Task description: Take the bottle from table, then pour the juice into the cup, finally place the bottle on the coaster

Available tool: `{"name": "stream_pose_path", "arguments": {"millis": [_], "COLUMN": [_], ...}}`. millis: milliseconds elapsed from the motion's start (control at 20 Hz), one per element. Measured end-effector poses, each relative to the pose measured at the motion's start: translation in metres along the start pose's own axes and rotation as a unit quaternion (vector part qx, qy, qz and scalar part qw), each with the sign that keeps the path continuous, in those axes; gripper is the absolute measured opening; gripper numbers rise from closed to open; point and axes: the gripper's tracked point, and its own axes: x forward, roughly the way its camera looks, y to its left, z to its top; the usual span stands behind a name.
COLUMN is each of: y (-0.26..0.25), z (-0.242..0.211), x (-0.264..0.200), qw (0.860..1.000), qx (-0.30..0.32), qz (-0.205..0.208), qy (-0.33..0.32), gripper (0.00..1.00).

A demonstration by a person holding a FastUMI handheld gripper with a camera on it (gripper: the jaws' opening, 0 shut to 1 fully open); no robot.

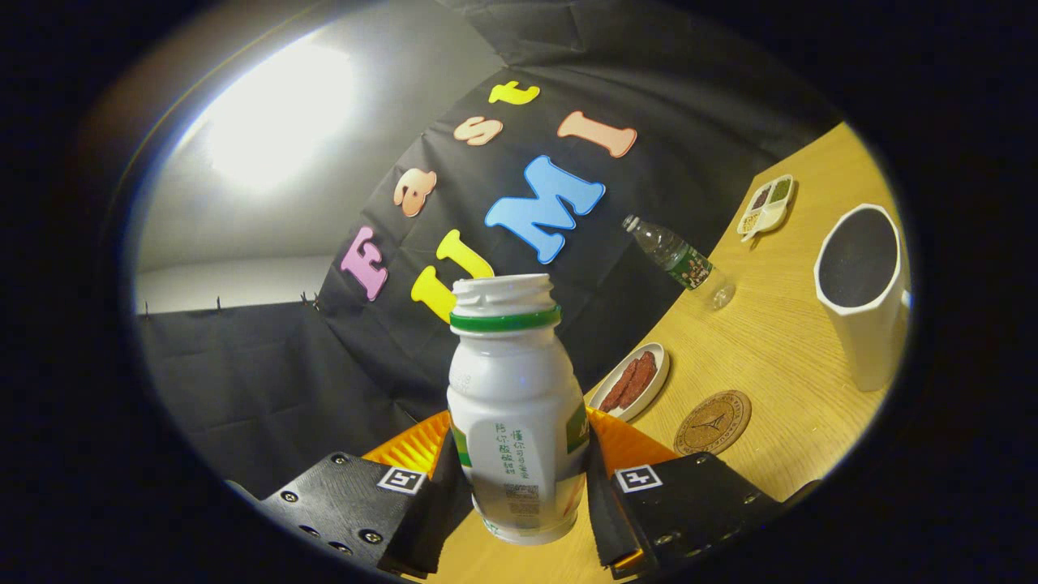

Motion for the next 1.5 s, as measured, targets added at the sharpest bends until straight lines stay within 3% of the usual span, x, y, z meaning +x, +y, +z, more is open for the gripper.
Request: {"name": "stream_pose_path", "arguments": {"millis": [350, 800, 1500], "y": [-0.008, -0.015, -0.014], "z": [0.034, 0.059, 0.075], "x": [-0.004, -0.008, -0.003], "qw": [0.995, 0.977, 0.95], "qx": [0.094, 0.207, 0.302], "qz": [0.006, 0.016, 0.029], "qy": [-0.031, -0.054, -0.081], "gripper": [0.69, 0.69, 0.69]}}
